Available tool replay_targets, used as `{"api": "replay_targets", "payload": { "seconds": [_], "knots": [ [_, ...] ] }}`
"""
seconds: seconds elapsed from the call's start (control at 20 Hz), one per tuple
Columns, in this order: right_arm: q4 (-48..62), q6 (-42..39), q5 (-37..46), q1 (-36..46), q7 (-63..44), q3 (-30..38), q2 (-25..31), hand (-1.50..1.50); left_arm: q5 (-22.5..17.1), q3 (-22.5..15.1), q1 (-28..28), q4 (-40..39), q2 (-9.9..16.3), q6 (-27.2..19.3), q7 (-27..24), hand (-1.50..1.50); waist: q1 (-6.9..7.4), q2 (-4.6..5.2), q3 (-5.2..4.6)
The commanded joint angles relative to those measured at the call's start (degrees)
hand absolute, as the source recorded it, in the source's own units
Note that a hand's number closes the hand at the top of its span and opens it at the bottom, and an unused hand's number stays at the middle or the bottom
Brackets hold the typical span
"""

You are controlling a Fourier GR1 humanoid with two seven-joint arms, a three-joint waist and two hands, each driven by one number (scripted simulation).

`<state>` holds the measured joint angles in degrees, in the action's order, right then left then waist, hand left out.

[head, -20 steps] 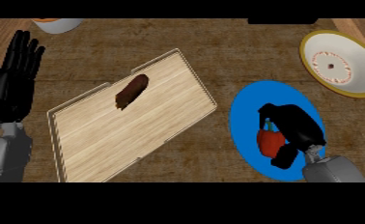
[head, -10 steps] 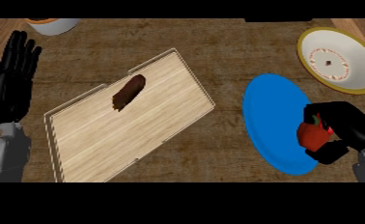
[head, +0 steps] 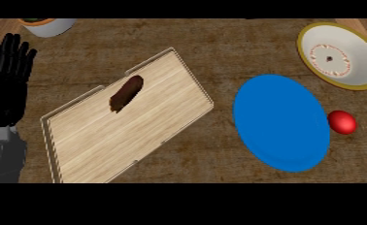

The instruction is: Pick the bell pepper from the plate and place it in the bowl

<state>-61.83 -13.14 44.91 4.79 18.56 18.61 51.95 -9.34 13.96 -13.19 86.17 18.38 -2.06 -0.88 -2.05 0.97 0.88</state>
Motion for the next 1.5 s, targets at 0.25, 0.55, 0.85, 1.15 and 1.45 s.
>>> {"api": "replay_targets", "payload": {
  "seconds": [0.25,0.55,0.85,1.15,1.45],
  "knots": [
    [17.2,-0.6,-10.2,3.7,21.7,13.7,11.8,1.50,-0.1,-0.9,-0.3,0.1,-0.8,0.3,0.2,0.00,1.47,-0.23,0.03],
    [26.3,-5.8,-15.0,8.3,33.5,18.4,18.6,1.50,0.7,-2.4,-1.3,0.9,-1.1,0.5,-0.2,0.00,3.53,-0.17,-0.18],
    [33.2,-15.0,-19.2,12.6,37.7,18.4,21.3,1.50,0.6,-3.5,-0.5,1.7,-1.5,1.4,0.7,0.00,5.19,-0.29,-0.33],
    [34.1,-22.0,-19.9,19.8,33.4,13.1,24.1,1.50,2.1,-4.7,-3.5,-0.4,-2.5,0.1,0.5,0.00,6.15,0.12,-0.58],
    [34.0,-22.3,-18.3,26.3,30.3,6.5,22.0,1.50,2.3,-5.0,-5.9,-1.5,-2.7,-0.3,1.4,0.00,6.69,0.32,-0.63]
  ]
}}
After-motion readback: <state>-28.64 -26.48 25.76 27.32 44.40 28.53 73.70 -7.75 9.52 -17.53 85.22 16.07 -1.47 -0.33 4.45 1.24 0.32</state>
